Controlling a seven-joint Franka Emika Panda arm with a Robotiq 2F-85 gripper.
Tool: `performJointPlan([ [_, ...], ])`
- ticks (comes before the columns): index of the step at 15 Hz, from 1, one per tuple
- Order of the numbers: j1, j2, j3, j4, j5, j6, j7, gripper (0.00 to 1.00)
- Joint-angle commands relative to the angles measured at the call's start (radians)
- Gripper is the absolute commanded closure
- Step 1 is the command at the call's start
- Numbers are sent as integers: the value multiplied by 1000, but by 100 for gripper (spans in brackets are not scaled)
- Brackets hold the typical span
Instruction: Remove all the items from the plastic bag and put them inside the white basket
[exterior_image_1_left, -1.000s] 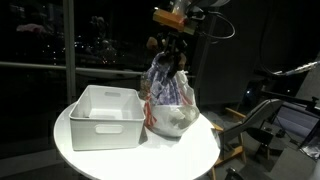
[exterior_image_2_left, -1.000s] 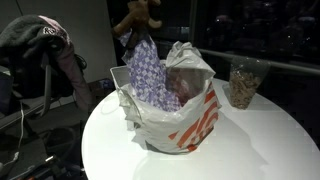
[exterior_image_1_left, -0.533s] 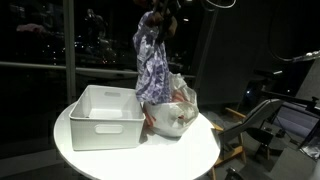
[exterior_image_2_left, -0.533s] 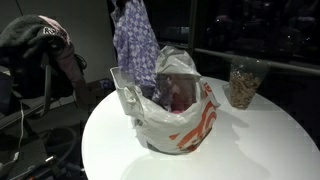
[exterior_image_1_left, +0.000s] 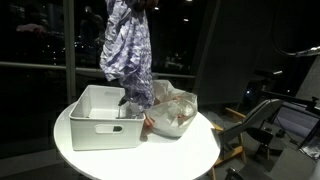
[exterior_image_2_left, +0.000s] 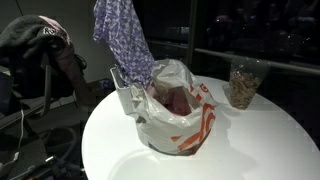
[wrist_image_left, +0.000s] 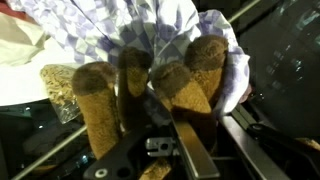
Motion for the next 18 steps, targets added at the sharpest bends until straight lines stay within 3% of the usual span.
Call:
performJointPlan([
  [1,-15,188,20,72,12,144,-36,97],
  [6,56,451,-17,110,74,187,-103,97],
  [7,25,491,15,118,73,180,-106,97],
  [8,78,524,-41,118,103,167,-139,97],
  [12,117,612,-119,90,153,145,-187,97],
  [15,120,688,-142,82,235,133,-254,97],
  [18,152,763,-191,101,235,90,-275,97],
])
